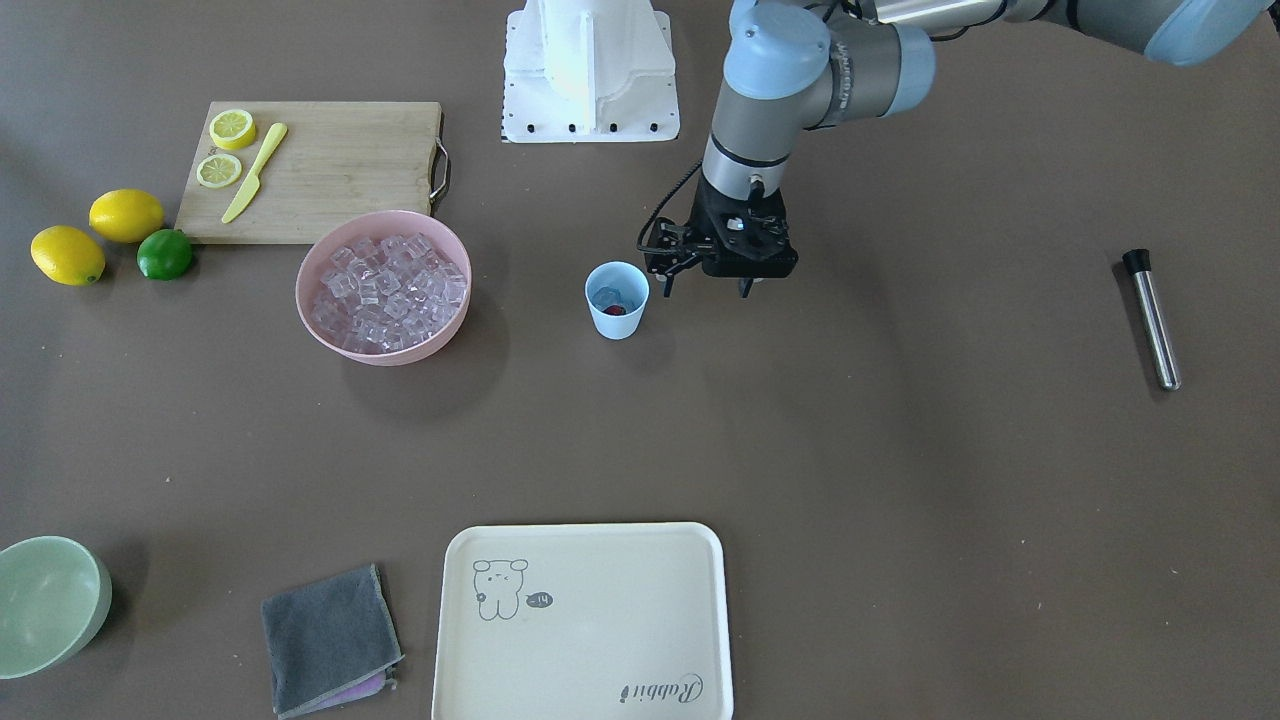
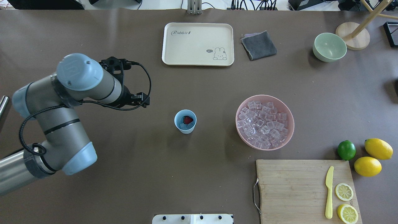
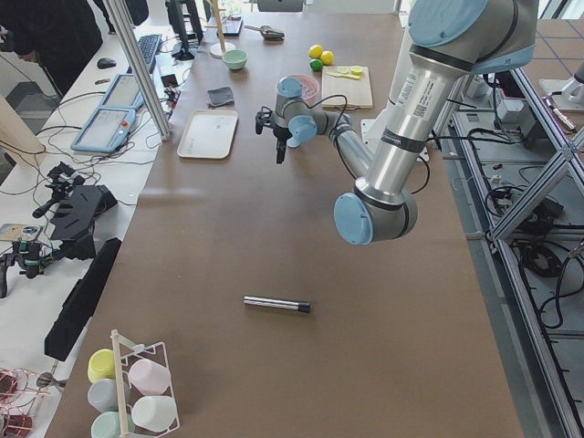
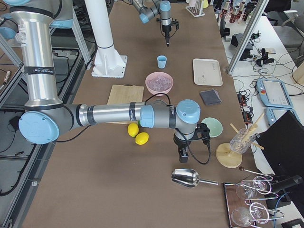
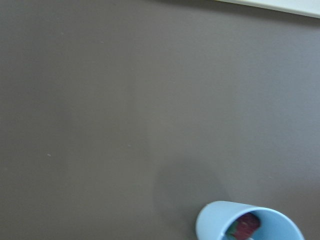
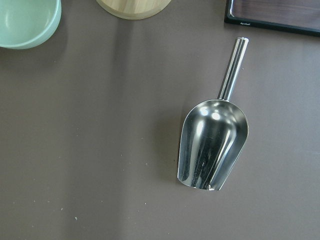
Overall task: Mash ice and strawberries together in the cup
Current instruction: 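Withdraw the left arm away from the cup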
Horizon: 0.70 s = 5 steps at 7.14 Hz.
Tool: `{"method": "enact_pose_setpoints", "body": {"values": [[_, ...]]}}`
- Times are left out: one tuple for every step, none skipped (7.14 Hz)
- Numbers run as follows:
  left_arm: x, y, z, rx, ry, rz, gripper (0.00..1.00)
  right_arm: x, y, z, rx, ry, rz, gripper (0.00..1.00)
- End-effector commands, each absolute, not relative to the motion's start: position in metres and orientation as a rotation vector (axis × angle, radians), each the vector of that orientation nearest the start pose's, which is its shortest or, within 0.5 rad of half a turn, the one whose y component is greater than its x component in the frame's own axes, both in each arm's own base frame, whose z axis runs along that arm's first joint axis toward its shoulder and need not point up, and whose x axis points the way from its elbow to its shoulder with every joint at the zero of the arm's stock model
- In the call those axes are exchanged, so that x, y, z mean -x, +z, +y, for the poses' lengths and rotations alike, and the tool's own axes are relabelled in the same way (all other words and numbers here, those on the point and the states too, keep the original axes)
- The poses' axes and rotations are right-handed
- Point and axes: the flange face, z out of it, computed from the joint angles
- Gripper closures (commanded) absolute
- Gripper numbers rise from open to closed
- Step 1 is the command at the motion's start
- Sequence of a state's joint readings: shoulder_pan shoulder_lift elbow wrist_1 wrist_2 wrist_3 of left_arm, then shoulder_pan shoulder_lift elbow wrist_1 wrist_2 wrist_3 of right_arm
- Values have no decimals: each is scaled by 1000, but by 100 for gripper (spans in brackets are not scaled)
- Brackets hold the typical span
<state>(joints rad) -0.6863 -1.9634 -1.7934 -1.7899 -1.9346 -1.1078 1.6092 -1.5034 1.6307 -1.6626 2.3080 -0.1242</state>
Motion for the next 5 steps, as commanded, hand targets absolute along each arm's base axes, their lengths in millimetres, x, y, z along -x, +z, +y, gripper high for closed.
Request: {"method": "enact_pose_setpoints", "body": {"values": [[-298, 448, -492, -163, -10, 828, 1, -86, 607, -516, -95, -97, -731, 0], [-254, 510, -498, -167, -14, 771, 1, -86, 606, -516, -97, -98, -731, 0], [-209, 575, -502, -218, 32, 745, 1, -86, 605, -517, -98, -98, -731, 0], [-185, 638, -496, -217, 68, 782, 1, -86, 608, -514, -93, -96, -731, 0], [-167, 687, -493, -238, 82, 783, 1, -86, 609, -513, -93, -97, -731, 0]]}}
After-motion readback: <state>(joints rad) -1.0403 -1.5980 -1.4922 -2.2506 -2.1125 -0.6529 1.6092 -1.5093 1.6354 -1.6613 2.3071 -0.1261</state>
